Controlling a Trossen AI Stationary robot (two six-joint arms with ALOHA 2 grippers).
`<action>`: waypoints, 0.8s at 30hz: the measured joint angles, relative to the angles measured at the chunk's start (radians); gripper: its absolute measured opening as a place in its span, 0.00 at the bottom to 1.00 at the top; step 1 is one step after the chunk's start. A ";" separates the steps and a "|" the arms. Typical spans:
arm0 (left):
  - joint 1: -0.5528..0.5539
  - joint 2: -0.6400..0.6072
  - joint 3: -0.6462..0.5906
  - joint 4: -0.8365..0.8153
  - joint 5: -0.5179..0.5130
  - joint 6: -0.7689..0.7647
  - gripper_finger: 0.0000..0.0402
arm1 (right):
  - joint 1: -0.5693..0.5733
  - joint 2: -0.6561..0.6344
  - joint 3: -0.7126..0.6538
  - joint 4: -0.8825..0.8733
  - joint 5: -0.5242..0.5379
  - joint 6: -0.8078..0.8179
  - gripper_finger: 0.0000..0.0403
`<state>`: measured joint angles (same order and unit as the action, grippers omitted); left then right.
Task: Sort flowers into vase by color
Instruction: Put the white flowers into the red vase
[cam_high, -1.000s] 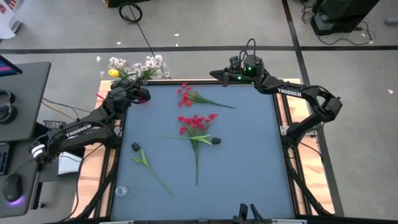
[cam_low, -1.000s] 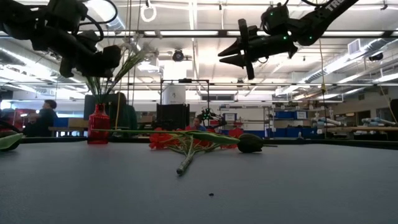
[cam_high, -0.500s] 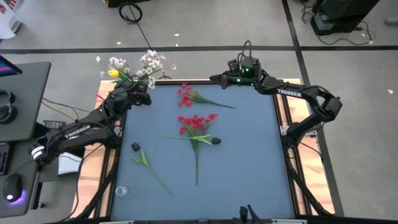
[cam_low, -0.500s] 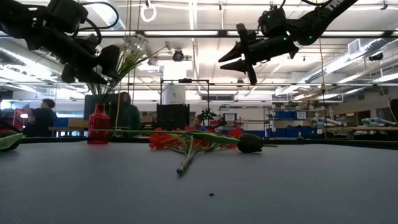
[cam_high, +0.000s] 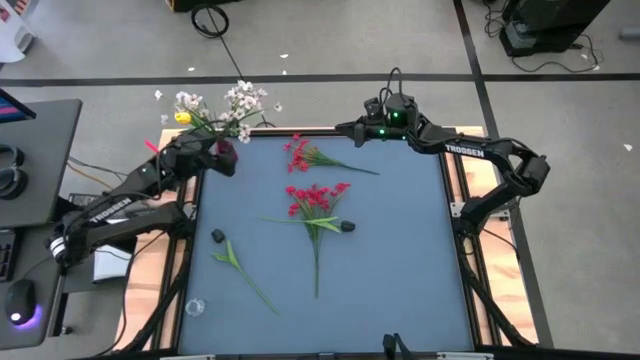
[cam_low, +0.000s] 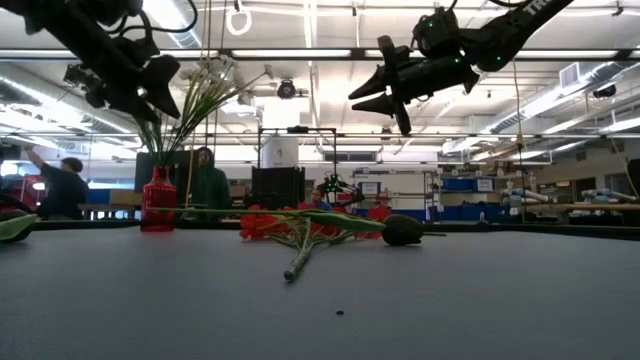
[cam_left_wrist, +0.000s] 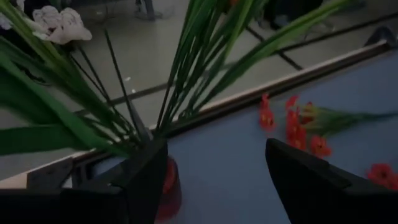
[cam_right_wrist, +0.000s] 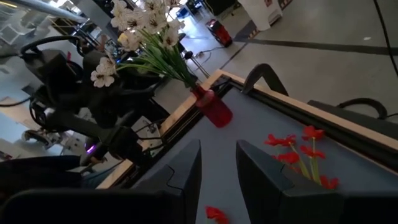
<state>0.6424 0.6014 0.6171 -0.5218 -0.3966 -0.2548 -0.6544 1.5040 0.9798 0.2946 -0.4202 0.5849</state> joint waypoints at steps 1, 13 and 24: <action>-0.005 0.001 0.014 -0.032 0.000 -0.015 0.69 | 0.000 0.000 0.000 -0.003 0.000 -0.003 0.27; -0.036 0.007 0.205 -0.407 0.009 -0.177 0.69 | 0.001 0.000 0.000 -0.028 -0.017 -0.020 0.27; -0.036 0.044 0.280 -0.608 0.106 -0.279 0.69 | 0.046 0.000 0.000 -0.110 0.001 -0.072 0.27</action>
<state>0.6064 0.6455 0.8975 -1.1297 -0.2909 -0.5334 -0.6088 1.5040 0.9798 0.1844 -0.4197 0.5131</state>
